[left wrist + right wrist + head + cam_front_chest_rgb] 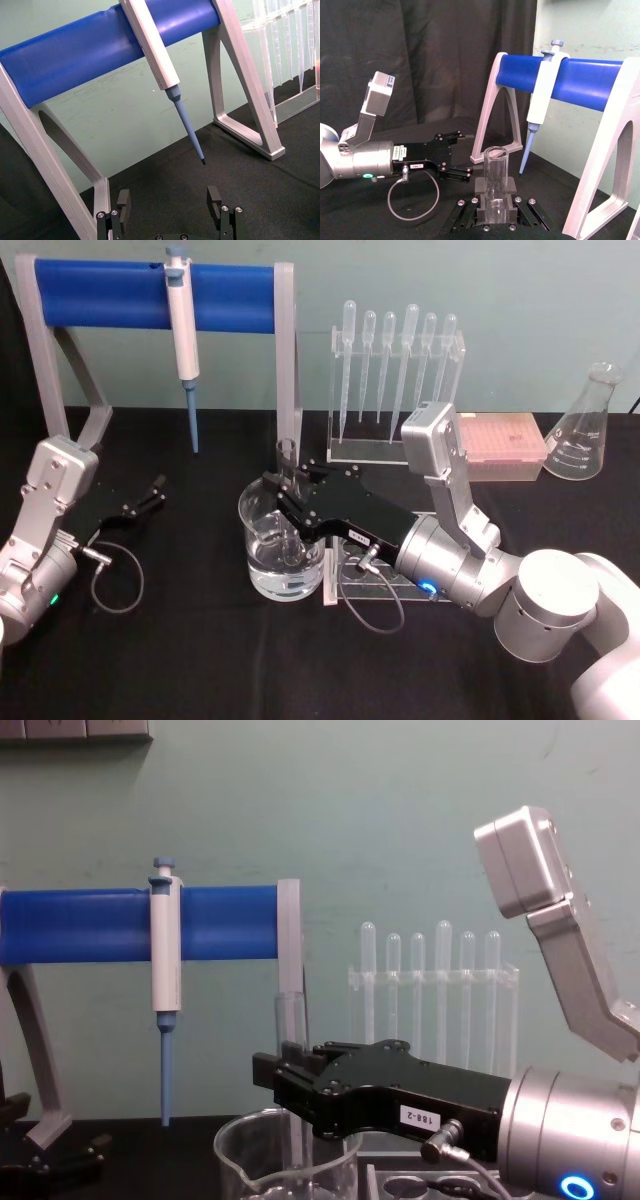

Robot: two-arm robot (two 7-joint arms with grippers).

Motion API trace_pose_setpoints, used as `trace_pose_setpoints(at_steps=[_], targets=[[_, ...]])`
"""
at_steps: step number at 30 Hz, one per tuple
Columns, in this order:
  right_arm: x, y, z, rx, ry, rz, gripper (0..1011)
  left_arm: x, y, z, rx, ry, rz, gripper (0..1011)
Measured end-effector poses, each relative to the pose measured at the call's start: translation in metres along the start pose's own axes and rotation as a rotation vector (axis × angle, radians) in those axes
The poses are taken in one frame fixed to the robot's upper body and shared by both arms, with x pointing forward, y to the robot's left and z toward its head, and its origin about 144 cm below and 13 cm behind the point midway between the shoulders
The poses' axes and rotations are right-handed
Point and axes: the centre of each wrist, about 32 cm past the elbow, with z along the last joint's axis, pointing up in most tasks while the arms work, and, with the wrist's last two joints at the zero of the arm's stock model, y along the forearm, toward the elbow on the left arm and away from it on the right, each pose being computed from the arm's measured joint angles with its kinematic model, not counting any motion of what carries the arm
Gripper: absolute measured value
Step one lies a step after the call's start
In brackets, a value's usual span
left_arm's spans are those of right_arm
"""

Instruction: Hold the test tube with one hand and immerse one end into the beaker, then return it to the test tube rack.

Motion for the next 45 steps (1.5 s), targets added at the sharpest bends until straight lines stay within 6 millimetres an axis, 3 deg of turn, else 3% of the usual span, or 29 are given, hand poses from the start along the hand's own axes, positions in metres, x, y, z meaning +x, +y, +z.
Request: trace_pose_setpoints(at_steps=[45], targets=[[0.0000,0.0000,0.0000,0.000,0.000,0.000,225,0.0000,0.0000,0.0000,0.000,0.000,0.000,1000]])
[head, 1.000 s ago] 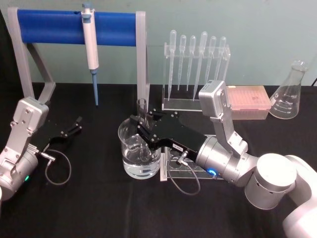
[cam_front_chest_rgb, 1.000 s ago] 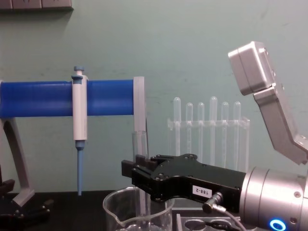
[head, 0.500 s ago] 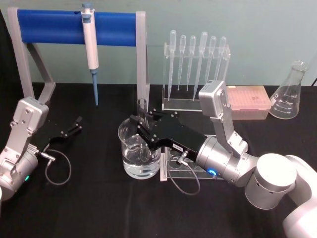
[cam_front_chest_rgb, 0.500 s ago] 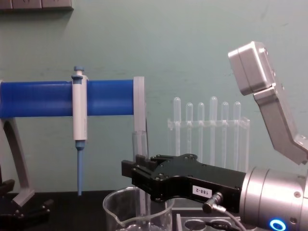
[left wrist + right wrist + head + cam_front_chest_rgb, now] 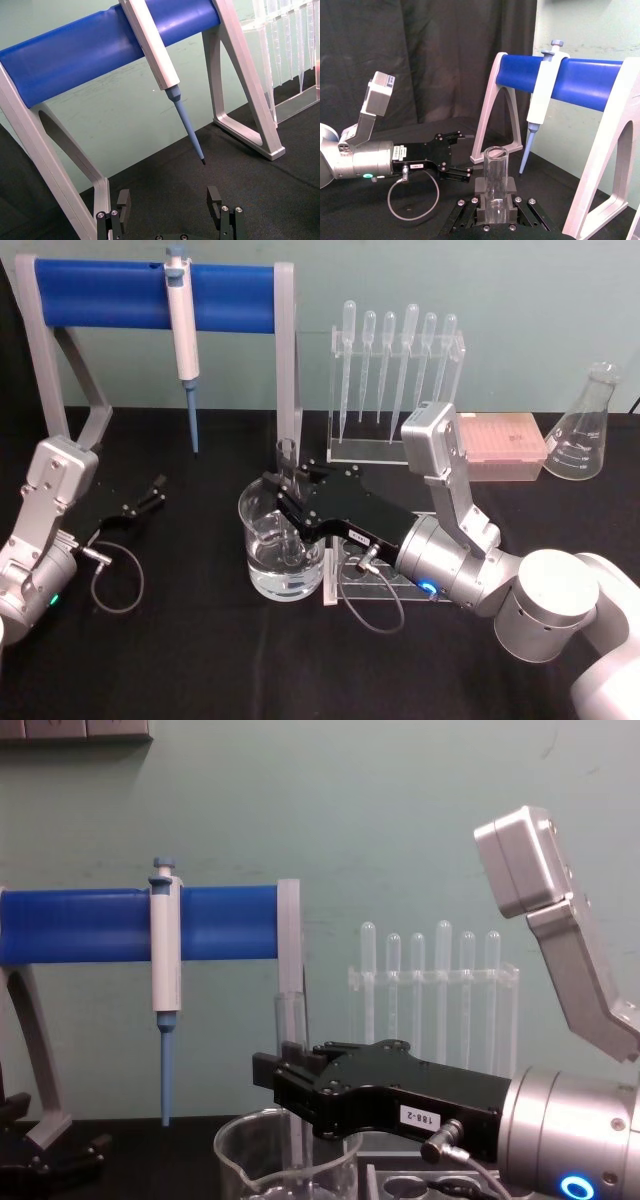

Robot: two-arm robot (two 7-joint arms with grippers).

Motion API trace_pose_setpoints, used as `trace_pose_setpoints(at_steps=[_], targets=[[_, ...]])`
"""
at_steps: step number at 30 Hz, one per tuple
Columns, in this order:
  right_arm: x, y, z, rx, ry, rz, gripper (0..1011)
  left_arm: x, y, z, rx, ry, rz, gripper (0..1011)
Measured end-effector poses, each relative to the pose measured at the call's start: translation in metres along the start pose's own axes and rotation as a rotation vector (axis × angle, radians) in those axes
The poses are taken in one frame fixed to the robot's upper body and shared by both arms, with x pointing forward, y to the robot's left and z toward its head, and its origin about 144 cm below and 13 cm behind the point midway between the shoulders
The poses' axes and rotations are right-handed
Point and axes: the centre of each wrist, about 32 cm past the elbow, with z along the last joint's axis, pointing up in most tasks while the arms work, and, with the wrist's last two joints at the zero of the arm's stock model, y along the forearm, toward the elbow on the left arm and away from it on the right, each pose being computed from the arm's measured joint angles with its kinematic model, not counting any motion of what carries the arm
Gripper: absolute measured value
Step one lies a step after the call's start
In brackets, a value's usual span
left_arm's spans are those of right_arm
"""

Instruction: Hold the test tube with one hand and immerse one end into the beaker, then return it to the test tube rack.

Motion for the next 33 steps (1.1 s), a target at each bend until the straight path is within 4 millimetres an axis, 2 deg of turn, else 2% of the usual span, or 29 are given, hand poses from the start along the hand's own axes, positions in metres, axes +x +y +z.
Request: trace_pose_setpoints(at_steps=[33], targets=[[0.0000,0.0000,0.0000,0.000,0.000,0.000,225,0.0000,0.0000,0.0000,0.000,0.000,0.000,1000]])
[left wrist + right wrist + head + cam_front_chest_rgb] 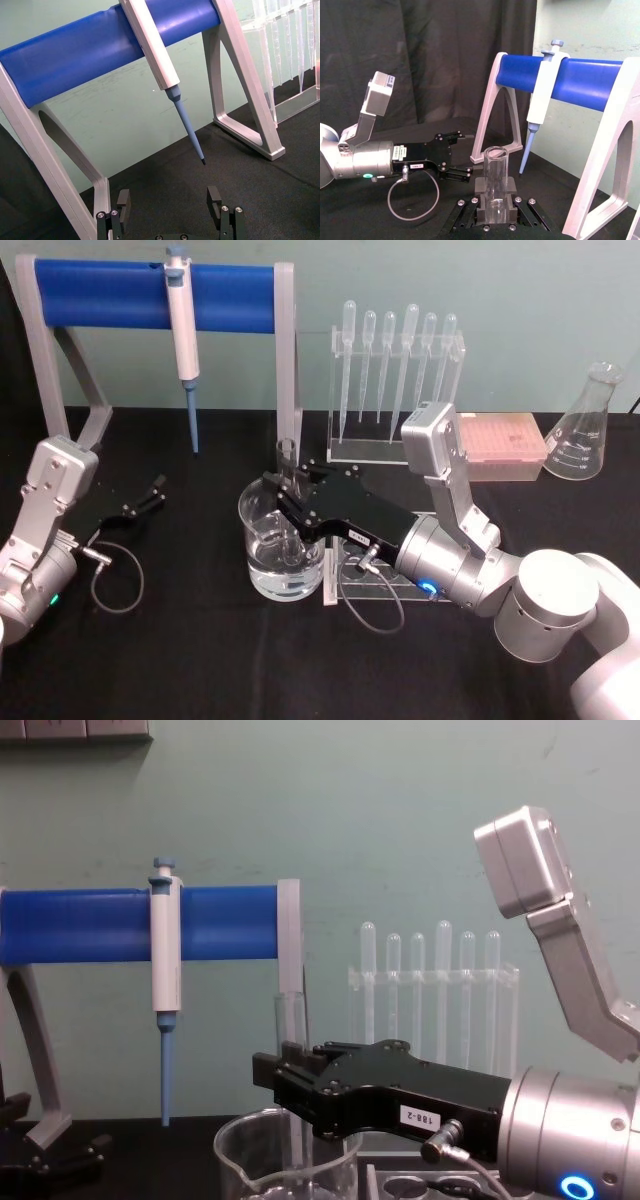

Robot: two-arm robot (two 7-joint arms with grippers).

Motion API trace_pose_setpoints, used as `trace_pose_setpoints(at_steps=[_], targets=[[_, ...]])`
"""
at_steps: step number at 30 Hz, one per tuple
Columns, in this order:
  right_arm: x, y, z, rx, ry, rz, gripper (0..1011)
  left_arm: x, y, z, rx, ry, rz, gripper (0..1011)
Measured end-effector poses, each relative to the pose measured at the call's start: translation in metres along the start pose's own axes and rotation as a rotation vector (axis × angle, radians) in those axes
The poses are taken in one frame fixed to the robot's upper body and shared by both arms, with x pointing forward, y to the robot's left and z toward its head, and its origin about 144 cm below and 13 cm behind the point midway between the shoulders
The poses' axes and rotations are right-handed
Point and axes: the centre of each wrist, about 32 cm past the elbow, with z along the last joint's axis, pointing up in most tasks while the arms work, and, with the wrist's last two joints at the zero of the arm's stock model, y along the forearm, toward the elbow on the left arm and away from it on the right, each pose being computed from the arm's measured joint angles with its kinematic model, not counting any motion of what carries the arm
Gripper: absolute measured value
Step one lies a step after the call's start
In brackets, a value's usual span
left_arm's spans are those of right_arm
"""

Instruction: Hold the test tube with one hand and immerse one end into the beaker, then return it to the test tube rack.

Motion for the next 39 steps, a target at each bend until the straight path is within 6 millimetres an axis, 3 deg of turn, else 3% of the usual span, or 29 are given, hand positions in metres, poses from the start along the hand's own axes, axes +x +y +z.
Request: trace_pose_setpoints(at_steps=[39], targets=[[0.0000,0.0000,0.0000,0.000,0.000,0.000,224,0.0000,0.0000,0.0000,0.000,0.000,0.000,1000]])
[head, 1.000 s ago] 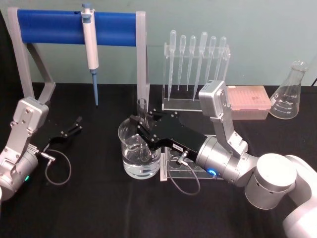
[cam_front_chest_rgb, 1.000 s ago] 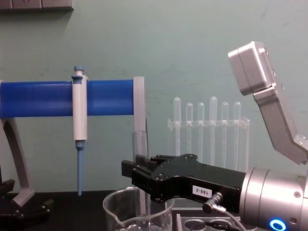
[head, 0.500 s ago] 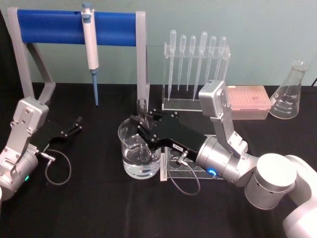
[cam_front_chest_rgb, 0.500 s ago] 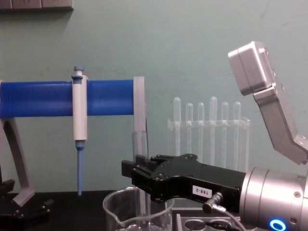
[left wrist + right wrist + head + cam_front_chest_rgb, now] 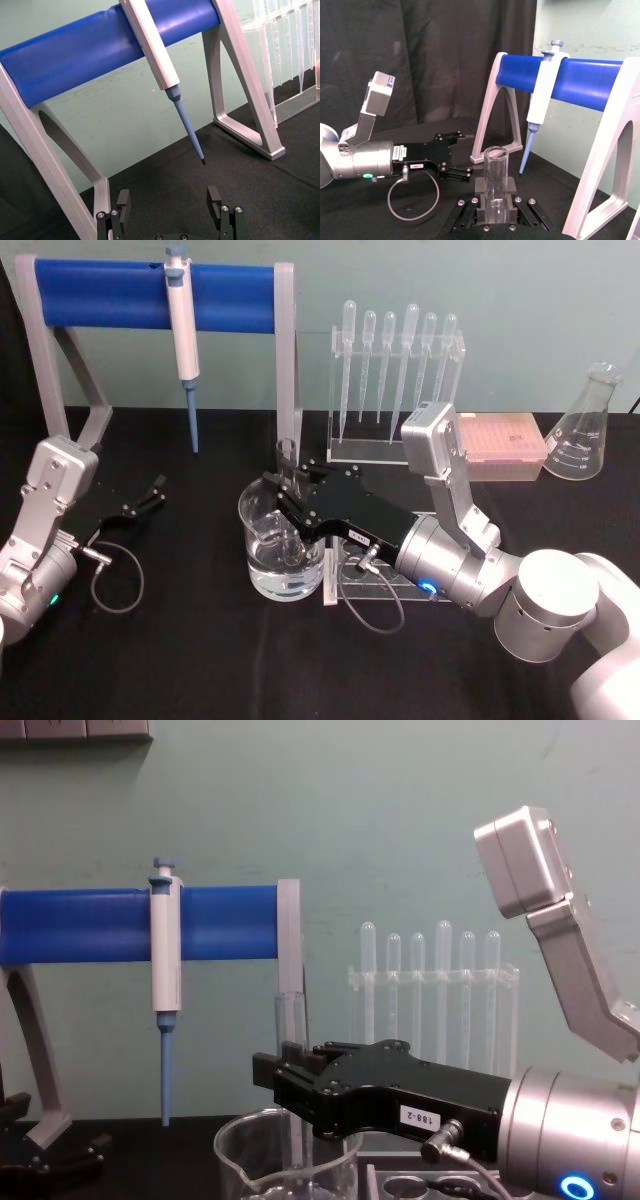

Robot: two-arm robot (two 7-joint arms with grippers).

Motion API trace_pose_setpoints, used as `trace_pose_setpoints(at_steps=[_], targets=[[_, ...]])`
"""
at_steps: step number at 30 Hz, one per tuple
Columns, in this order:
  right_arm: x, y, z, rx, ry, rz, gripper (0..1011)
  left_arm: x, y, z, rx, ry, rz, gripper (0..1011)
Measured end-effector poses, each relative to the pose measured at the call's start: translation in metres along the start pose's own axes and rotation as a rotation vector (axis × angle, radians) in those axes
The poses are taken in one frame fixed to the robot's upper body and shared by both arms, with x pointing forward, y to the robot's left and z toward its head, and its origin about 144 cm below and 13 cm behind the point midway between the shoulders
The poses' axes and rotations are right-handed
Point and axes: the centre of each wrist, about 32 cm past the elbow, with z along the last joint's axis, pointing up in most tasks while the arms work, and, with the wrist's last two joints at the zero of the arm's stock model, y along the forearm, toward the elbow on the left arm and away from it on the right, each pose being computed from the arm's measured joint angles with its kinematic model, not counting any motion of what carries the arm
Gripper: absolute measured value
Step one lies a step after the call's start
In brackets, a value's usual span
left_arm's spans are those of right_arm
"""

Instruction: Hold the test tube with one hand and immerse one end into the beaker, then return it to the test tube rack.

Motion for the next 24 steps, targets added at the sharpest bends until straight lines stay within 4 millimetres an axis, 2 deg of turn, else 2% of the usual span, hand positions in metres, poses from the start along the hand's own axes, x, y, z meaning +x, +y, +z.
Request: trace_pose_setpoints(at_steps=[4,8,18,22,24], targets=[[0.000,0.000,0.001,0.001,0.001,-0.001,225,0.000,0.000,0.000,0.000,0.000,0.000,1000],[-0.001,0.002,0.012,0.017,-0.004,0.001,225,0.000,0.000,0.000,0.000,0.000,0.000,1000],[0.004,-0.001,0.066,0.083,-0.049,0.012,224,0.000,0.000,0.000,0.000,0.000,0.000,1000],[0.007,-0.011,0.089,0.106,-0.077,-0.007,225,0.000,0.000,0.000,0.000,0.000,0.000,1000],[0.008,-0.017,0.094,0.110,-0.084,-0.018,224,0.000,0.000,0.000,0.000,0.000,0.000,1000]])
